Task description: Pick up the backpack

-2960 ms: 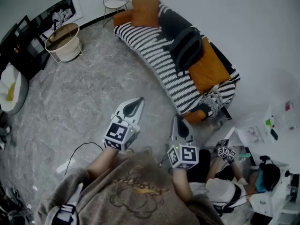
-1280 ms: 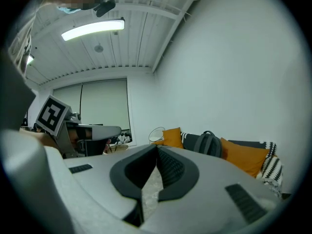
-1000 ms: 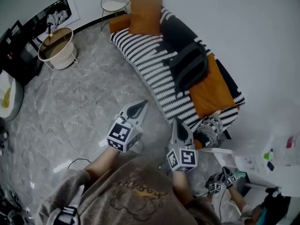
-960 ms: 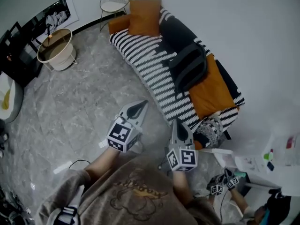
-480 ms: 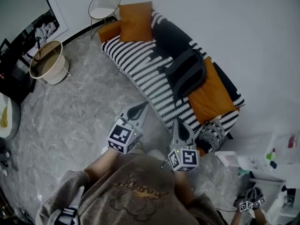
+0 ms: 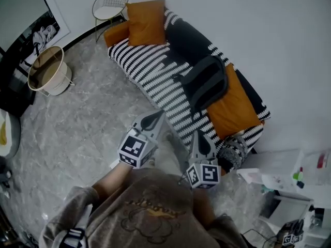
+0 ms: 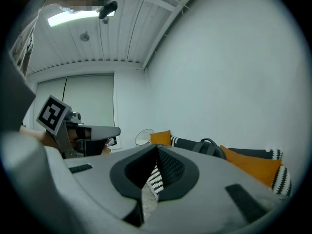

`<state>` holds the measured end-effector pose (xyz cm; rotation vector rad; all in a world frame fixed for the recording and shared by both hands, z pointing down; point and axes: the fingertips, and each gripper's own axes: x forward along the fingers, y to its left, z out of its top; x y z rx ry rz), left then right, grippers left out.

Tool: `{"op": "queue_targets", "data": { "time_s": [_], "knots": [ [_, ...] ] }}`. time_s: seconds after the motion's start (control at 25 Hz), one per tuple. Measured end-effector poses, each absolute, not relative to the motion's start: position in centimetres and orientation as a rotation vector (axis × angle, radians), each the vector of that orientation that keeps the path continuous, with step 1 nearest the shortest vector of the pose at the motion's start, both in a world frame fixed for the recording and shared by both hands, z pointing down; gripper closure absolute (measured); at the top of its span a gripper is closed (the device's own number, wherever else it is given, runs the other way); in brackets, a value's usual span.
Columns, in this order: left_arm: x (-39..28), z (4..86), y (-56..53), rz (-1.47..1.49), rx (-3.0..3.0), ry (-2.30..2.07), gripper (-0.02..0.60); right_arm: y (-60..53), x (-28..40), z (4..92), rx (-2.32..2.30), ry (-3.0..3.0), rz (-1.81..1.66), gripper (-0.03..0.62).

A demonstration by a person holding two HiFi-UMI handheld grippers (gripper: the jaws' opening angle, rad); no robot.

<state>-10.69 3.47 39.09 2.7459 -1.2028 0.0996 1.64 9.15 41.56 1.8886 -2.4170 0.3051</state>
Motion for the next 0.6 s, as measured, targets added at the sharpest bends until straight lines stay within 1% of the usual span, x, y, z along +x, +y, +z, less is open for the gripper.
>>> {"op": "queue_targets", "data": {
  "time_s": [0.6],
  "knots": [
    [-7.5, 40.1, -9.9, 0.12, 2.724, -1.179, 0.581, -4.2, 4.8, 42.2, 1.892, -2.396, 0.32, 0.588]
  ]
}}
